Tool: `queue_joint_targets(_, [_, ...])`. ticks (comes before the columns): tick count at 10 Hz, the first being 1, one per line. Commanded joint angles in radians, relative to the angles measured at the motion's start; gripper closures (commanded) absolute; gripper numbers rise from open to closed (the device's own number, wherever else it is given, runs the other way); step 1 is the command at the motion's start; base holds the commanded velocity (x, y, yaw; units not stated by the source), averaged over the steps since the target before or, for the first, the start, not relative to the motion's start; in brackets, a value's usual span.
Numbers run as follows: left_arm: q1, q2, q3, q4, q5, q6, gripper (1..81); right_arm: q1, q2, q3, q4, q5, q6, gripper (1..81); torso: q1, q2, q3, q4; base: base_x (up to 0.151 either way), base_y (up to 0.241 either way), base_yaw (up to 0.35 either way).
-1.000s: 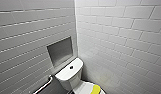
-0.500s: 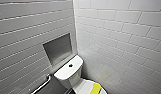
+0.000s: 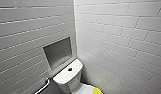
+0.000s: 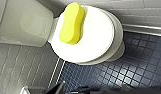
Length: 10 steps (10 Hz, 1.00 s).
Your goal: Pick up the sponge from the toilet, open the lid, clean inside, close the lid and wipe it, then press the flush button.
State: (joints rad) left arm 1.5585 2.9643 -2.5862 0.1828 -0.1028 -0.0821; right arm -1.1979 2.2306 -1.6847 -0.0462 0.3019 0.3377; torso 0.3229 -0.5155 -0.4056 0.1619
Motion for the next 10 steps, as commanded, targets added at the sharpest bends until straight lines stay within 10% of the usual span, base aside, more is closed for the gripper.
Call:
queue_joint_targets(1, [0.010, -0.002, 0.001, -0.002, 0.064, -0.001, 1.0, 0.112, -0.070, 0.008, -0.004, -0.058, 0.056, 1.0, 0.063, -0.098, -0.045, 0.000, 0.000, 0.000, 0.000])
queue_joint_targets(6, [0.030, 0.001, 0.000, -0.003, 0.064, -0.001, 1.0, 0.195, -0.073, -0.010, -0.003, -0.058, 0.113, 1.0, 0.164, -0.258, -0.195, 0.000, 0.000, 0.000, 0.000])
queue_joint_targets(7, [0.033, 0.003, 0.000, -0.003, 0.064, -0.001, 1.0, 0.221, -0.073, -0.007, -0.003, -0.058, 0.113, 1.0, 0.187, -0.295, -0.135, 0.000, 0.000, 0.000, 0.000])
queue_joint_targets(10, [0.035, 0.001, 0.000, -0.005, 0.064, -0.002, 1.0, 0.301, -0.018, -0.012, -0.004, -0.110, 0.132, 1.0, 0.244, -0.383, -0.175, 0.000, 0.000, 0.000, 0.000])
